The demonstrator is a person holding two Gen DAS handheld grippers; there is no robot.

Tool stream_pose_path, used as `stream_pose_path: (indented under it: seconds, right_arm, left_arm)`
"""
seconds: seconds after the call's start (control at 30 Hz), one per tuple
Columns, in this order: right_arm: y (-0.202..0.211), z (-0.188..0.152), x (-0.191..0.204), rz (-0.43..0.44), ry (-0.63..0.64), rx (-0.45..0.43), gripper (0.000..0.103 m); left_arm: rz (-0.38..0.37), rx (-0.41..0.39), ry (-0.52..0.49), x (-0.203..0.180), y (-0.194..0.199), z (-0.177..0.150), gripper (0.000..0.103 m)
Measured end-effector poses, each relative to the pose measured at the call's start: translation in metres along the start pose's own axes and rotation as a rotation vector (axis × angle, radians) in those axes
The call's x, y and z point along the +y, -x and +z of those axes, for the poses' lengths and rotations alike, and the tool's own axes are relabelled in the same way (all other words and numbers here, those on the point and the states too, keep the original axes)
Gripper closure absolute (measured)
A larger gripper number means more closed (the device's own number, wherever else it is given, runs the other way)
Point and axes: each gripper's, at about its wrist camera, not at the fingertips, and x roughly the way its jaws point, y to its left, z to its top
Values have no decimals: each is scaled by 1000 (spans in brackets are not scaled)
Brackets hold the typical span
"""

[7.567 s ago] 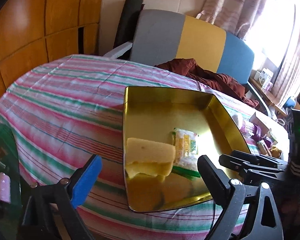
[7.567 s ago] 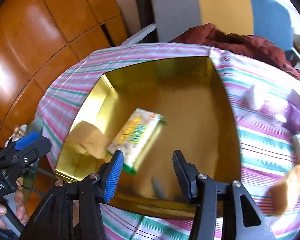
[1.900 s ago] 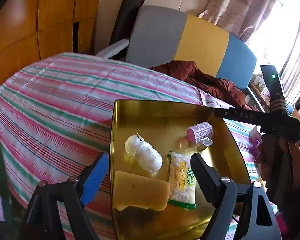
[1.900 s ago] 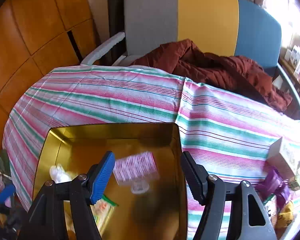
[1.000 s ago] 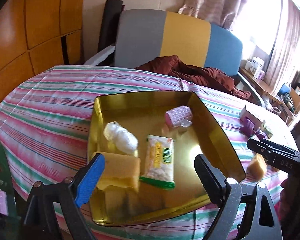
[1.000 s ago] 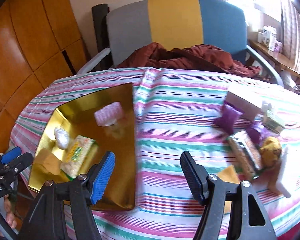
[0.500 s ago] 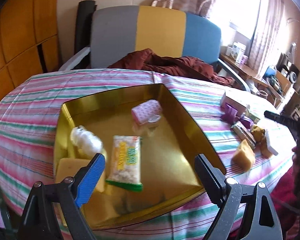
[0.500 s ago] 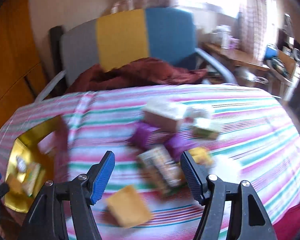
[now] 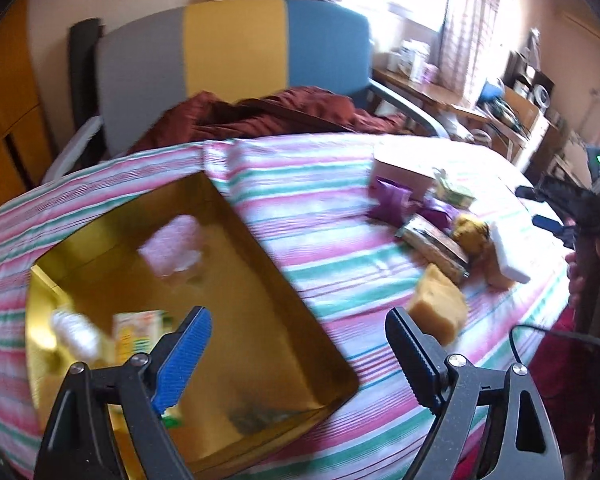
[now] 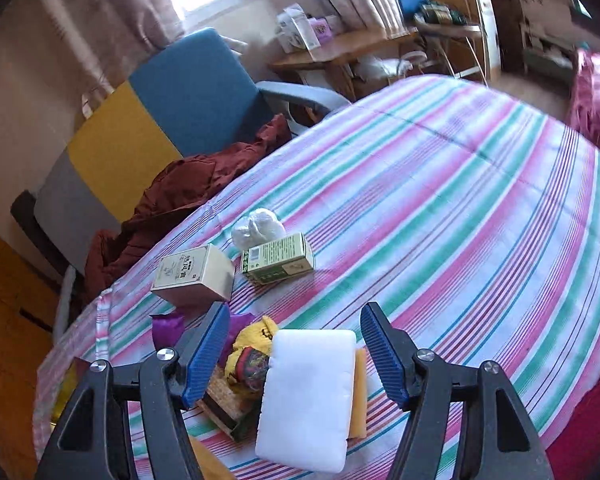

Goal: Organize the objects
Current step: 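Grasp the white foam block with right while left reaches for another yellow sponge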

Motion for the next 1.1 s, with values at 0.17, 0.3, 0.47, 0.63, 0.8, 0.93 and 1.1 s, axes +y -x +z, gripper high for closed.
stream_pose_path:
  seconds: [0.17,0.3,0.47,0.63,0.8,0.93,1.1]
  right_arm:
    - [-6,-2,-3,6,-11,41,34]
    - [-7,-4,2,11,14,59,34]
    - [-10,-5,3,18,18,73,34]
    - [-10,-5,4,24,14,70,34]
    - [-10,-5,3,32,7,74,34]
    - [-11,-6,3,25,4,80,34]
    - [-20,-9,0,-45,13,121,34]
  left_arm:
    - [-54,45,-89,-38,-26,8,17]
    - [-90,90,-165,-71,-49,8,16]
    - [-155,140,-222,-102,-67,3,12]
    - [-111,163,-279,-121,-86,-1,9]
    - [-71,200,-293,-124,-110,-8,5]
    - [-140,196,-303,-127,-117,-14,31]
    - [-145,158,-317,-126,-107,-21,43]
